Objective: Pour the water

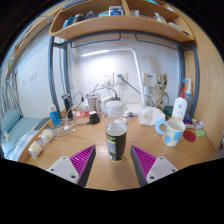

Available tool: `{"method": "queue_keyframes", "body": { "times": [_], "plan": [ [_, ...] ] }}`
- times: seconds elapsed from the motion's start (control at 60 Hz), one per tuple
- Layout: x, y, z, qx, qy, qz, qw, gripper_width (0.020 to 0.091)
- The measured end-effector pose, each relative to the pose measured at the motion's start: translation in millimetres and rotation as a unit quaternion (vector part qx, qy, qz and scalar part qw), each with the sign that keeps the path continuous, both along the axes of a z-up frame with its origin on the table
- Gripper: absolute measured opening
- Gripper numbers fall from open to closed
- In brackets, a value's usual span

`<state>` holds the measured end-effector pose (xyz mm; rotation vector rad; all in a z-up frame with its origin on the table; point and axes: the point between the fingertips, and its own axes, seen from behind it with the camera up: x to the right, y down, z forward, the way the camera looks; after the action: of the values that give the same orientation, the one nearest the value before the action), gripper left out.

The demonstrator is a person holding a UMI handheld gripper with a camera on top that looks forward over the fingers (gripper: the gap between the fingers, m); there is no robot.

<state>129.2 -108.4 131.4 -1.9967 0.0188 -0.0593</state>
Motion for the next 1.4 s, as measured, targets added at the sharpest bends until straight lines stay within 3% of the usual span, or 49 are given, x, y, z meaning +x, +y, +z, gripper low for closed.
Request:
{"method": "queue_keyframes", "body": {
  "times": [0.1, 0.15, 0.267, 0.45, 0.783, 0.983, 1.133, 1.4],
  "plan": [
    [-13, 44, -19, 0.002, -0.017, -0.02, 1.0, 0.0718],
    [-24, 95, -49, 0.013, -0.014, -0.025, 1.0, 0.0717],
    [-19, 120, -50, 0.036, -0.017, -0.047, 0.998, 0.0699],
    [-5, 136, -31, 0.099, -0.034, -0.092, 0.99, 0.0476],
    [-11, 141, -28, 0.134, -0.036, -0.065, 0.988, 0.0354],
    [-3, 145, -30, 0.105, 0.017, -0.053, 0.993, 0.0343],
    [7, 153, -13, 0.101, 0.185, -0.041, 0.977, 0.034],
    [84, 161, 13, 0.091, 0.509, -0.114, 0.848, 0.034]
  ]
}}
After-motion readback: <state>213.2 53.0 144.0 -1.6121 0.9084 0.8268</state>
